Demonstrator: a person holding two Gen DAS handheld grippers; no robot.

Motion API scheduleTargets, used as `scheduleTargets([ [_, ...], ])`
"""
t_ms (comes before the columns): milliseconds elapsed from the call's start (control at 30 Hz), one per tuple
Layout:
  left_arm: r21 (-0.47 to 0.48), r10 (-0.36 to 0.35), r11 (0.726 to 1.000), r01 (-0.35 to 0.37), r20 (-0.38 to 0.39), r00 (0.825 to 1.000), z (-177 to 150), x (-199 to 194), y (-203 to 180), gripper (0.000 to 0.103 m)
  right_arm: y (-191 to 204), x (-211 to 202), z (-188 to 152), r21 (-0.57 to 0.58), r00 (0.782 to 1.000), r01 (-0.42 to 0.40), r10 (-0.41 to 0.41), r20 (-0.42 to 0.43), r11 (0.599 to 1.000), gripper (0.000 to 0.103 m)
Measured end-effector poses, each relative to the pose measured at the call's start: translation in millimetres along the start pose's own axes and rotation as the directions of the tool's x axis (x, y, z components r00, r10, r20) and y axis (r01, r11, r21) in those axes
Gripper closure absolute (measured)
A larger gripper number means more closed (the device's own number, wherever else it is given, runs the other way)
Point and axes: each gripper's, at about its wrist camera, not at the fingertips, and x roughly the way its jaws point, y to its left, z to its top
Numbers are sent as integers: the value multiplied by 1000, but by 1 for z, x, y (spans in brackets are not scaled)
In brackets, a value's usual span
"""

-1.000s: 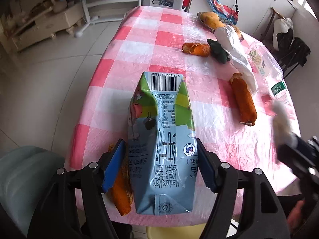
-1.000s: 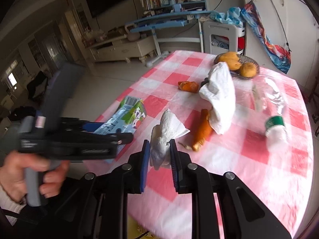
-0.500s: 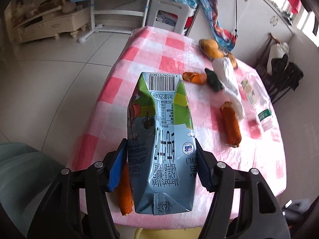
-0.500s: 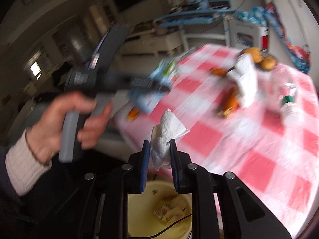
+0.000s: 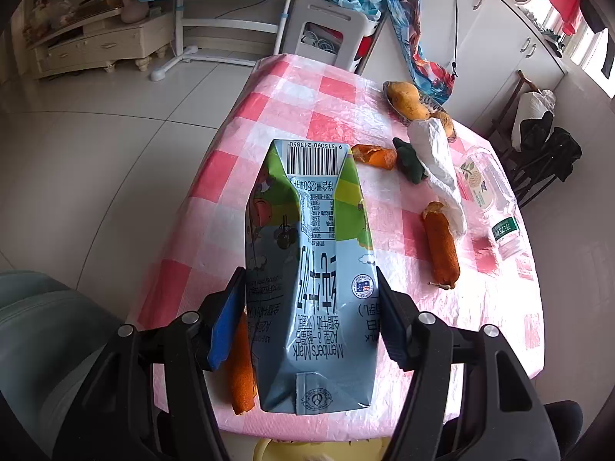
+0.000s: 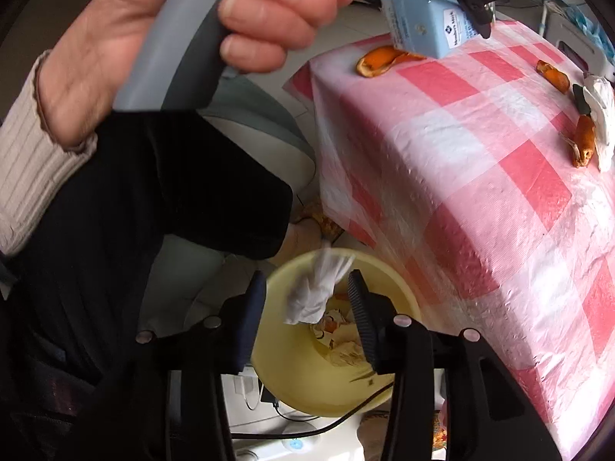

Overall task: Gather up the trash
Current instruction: 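Carry the tissue over the bucket and release it with the right gripper while left holds the carton, then carry the carton with the left gripper over the bucket and drop it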

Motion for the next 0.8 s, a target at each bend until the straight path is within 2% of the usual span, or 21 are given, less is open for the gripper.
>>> scheduleTargets([
  [133, 0, 0, 1000, 0, 1, 1000, 0, 0, 0, 43, -9, -11, -1, 46, 998, 42, -45, 55, 998, 50],
  [233, 0, 0, 1000, 0, 2, 1000, 0, 0, 0, 43, -15, -22, -4, 89, 988, 109, -118, 104, 990, 38],
  [300, 0, -4, 1000, 4, 7, 1000, 0, -2, 0, 43, -20, -29, -9, 121, 977, 153, -168, 128, 981, 36],
  [433, 1, -20, 1000, 20, 36, 999, -2, -12, 1, 43, -23, -41, -20, 189, 942, 260, -291, 166, 947, 28],
  [667, 3, -67, 998, 67, 101, 993, -19, -42, 7, 43, -33, -63, -31, 286, 885, 351, -416, 211, 892, 24],
  [800, -36, -108, 993, 112, 100, 989, -41, -53, 14, 43, -37, -72, -36, 324, 848, 397, -479, 229, 859, 19],
])
